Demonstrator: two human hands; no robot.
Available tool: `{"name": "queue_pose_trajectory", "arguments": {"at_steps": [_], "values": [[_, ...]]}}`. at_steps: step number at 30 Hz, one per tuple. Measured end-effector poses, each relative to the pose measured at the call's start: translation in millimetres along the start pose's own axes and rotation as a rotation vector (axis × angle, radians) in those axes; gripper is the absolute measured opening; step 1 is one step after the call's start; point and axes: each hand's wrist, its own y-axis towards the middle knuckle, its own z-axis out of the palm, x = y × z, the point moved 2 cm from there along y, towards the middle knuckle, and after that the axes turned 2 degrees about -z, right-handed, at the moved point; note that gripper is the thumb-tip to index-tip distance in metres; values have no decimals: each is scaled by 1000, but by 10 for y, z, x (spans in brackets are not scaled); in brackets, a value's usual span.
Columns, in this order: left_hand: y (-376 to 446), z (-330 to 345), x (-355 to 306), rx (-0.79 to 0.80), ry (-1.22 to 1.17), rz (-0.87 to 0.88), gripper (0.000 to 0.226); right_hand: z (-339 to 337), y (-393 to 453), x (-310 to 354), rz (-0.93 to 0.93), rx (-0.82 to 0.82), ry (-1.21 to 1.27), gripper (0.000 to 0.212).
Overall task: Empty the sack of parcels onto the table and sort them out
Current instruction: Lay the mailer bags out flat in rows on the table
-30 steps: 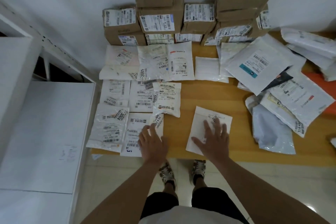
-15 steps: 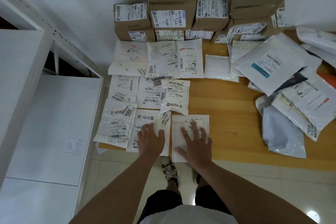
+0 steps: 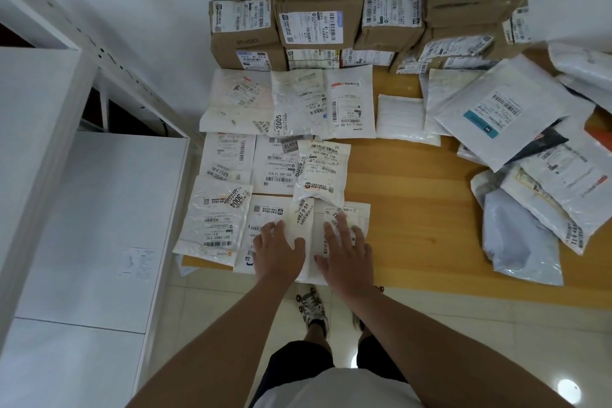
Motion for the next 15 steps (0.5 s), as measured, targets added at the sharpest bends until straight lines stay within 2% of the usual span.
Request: {"name": "queue_pose_trajectory", "arguments": {"at_steps": [9, 15], "values": [[-11, -1, -8, -3, 13, 1, 64, -6, -34, 4, -15, 35, 94, 75], [-23, -8, -23, -15, 28, 8, 67, 2, -31, 26, -63, 152, 128, 62]]}}
